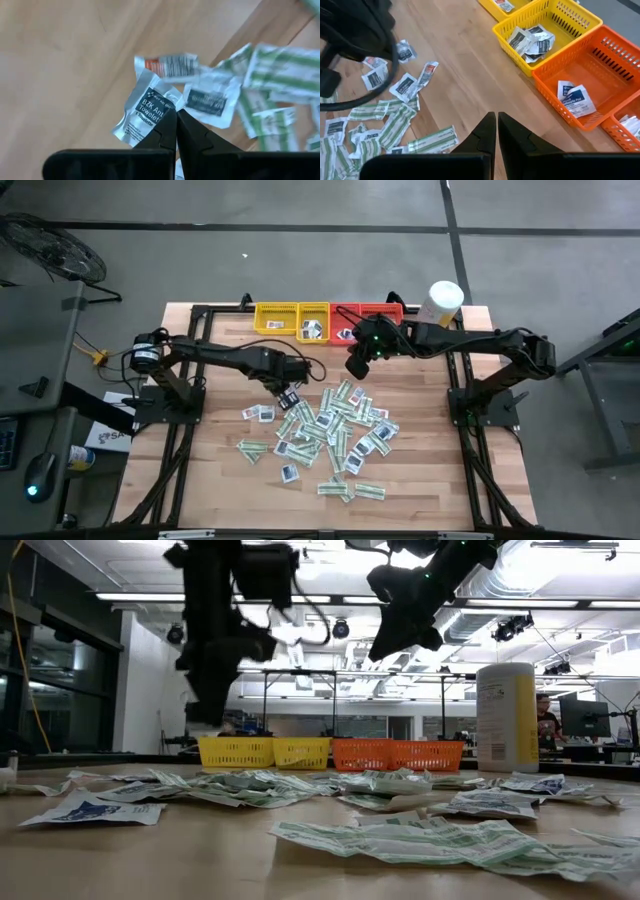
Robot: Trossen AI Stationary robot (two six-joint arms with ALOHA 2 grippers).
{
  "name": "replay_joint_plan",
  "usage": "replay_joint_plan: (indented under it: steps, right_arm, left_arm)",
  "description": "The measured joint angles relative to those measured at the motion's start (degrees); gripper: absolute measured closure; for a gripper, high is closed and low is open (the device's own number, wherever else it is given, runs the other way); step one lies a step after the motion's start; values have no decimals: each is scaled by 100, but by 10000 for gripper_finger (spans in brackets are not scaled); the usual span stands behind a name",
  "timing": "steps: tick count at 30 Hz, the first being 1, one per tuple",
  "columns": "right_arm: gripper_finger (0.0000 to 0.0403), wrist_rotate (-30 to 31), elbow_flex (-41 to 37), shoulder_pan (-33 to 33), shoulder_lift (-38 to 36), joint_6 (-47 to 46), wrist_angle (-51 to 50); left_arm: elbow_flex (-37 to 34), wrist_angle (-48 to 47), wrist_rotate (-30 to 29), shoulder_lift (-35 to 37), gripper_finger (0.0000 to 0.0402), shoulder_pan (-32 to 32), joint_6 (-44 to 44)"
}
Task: Pick & Place First Aid Supplies
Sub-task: Put the gray packet into the right yellow bin
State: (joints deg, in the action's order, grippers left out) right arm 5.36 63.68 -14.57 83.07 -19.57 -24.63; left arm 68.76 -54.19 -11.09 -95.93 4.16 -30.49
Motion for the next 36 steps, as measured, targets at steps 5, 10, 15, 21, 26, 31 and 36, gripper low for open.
replay_joint_plan:
  steps: [5, 10, 15, 21, 26, 31, 36]
  right_arm:
    - [391, -135, 0, 0, 0, -9, 1]
    - [391, -238, 0, 0, 0, 0, 1]
    - [391, -254, 0, 0, 0, 7, 1]
    - [391, -260, 0, 0, 0, 58, 1]
    - [391, -260, 0, 0, 0, 165, 1]
    - [391, -254, 0, 0, 0, 430, 2]
    - [391, -117, 0, -4, 0, 749, 3]
  left_arm:
    - [565, -195, -278, 7, 401, 0, 299]
    - [984, -173, -571, 10, 401, 42, 637]
    - [1131, -60, -614, 10, 401, 297, 999]
    - [1132, 298, -636, 10, 401, 733, 1750]
    - [1132, 753, -591, 10, 401, 1090, 2404]
    - [1132, 1543, -576, 10, 401, 1465, 3018]
    - [1132, 2483, -186, 10, 401, 1906, 3019]
